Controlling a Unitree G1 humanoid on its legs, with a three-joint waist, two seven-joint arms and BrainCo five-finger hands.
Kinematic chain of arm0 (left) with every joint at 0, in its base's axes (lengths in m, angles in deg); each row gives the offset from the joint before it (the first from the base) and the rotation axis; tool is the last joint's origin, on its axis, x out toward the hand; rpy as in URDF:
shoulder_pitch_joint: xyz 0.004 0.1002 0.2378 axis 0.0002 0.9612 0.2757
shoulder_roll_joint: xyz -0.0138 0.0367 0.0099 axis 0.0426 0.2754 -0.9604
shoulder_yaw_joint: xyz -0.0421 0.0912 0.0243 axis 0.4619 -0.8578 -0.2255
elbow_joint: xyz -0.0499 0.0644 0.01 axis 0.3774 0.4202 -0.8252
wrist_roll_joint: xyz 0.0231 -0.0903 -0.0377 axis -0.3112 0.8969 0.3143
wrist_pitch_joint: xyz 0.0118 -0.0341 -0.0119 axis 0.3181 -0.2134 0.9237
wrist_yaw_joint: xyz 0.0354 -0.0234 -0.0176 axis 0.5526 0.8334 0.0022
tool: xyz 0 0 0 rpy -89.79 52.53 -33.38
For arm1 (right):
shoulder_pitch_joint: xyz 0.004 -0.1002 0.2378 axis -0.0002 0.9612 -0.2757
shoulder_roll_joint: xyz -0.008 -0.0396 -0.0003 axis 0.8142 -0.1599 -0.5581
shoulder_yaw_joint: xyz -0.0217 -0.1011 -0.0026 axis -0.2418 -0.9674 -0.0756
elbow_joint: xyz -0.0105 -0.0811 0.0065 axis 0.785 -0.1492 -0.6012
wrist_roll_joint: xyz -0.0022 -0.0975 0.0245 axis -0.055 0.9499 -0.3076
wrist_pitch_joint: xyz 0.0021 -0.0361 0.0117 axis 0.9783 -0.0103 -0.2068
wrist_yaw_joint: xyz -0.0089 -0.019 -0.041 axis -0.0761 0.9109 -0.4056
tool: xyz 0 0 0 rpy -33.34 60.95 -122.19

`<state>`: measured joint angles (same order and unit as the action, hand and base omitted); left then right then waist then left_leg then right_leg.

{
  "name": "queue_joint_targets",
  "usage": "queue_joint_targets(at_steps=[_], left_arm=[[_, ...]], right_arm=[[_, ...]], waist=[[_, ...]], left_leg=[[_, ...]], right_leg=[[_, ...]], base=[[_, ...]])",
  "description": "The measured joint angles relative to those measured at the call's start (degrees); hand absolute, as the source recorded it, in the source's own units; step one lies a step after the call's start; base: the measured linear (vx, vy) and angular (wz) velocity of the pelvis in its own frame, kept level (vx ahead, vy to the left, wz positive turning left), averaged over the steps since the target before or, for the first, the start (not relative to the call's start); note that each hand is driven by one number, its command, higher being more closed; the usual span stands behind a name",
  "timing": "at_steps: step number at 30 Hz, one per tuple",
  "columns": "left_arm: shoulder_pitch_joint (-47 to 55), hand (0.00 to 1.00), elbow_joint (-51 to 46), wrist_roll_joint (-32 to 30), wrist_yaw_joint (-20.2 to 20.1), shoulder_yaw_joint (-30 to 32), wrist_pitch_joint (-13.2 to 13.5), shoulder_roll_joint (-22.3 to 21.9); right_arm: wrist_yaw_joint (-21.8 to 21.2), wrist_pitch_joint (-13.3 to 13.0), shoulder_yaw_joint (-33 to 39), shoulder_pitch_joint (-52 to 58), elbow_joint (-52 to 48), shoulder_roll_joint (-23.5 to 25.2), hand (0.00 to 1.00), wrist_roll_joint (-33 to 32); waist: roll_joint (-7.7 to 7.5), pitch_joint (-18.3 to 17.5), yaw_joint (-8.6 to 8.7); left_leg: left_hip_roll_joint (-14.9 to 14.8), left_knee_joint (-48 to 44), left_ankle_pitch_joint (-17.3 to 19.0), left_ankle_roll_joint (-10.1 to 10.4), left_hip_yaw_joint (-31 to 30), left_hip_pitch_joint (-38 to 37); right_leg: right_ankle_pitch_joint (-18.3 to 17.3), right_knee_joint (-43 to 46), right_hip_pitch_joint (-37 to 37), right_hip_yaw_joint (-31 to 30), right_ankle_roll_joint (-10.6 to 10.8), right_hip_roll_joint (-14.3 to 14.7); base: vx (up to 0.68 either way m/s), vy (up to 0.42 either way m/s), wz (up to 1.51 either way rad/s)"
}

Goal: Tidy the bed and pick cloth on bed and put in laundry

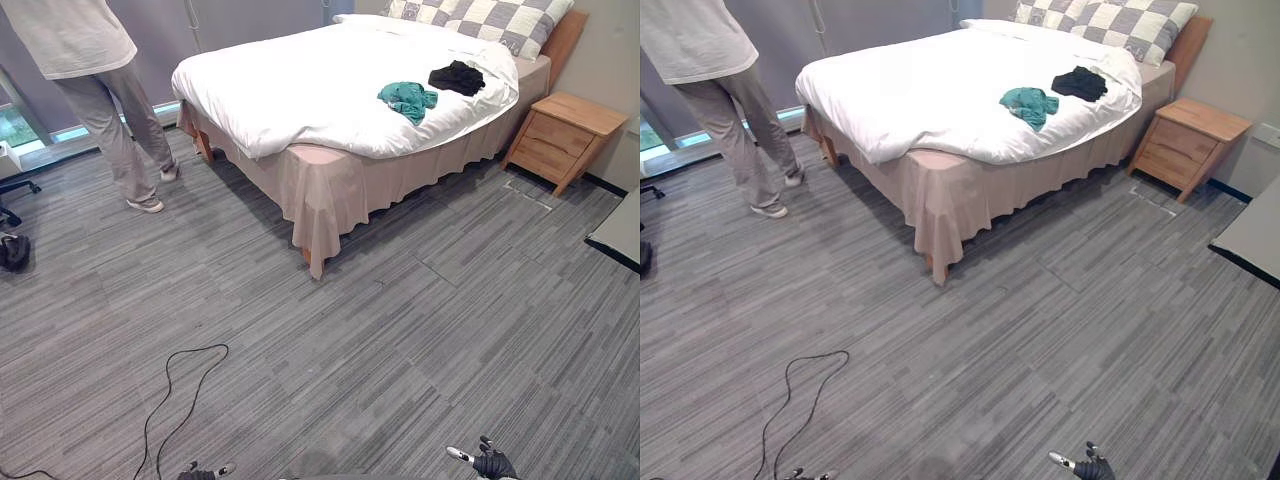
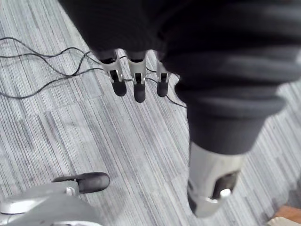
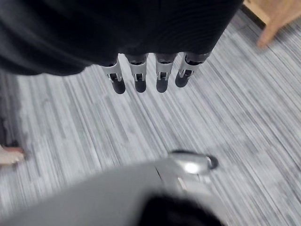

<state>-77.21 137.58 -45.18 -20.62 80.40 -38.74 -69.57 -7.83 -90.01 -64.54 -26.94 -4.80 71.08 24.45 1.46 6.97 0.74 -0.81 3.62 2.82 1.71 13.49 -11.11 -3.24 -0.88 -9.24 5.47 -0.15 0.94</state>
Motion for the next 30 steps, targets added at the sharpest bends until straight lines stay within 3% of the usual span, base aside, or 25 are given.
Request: queue_joint_targets(at_steps=[10,17,30], left_arm=[[0.0,0.00,0.0,0.0,4.1,1.4,-0.4,0.0],[-0.1,0.00,-0.1,0.3,4.4,1.4,0.7,0.0],[0.0,0.00,-0.3,9.0,5.6,2.0,3.2,-0.5]], right_arm=[[-0.2,0.0,-0.1,0.1,0.0,0.0,0.00,0.0],[-0.3,-0.1,-0.2,0.1,0.0,0.0,0.00,0.0],[0.0,-0.1,-0.5,0.1,0.1,0.8,0.00,0.0]], waist=[[-0.10,-0.1,0.01],[-0.32,-0.1,0.17],[-0.57,-0.2,0.14]], left_leg=[[0.0,-0.1,-0.1,-0.1,-0.7,0.2],[0.1,0.1,-0.1,-0.1,-1.5,-0.2],[0.0,0.0,-0.1,0.0,-1.4,-0.5]], right_leg=[[0.0,-0.1,0.0,0.6,0.0,0.0],[0.0,-0.4,-0.7,1.7,0.0,-0.1],[0.0,-0.3,-1.0,1.8,0.0,-0.1]], base=[[-0.03,-0.025,0.02],[-0.01,-0.012,0.04],[-0.04,-0.022,0.00]])
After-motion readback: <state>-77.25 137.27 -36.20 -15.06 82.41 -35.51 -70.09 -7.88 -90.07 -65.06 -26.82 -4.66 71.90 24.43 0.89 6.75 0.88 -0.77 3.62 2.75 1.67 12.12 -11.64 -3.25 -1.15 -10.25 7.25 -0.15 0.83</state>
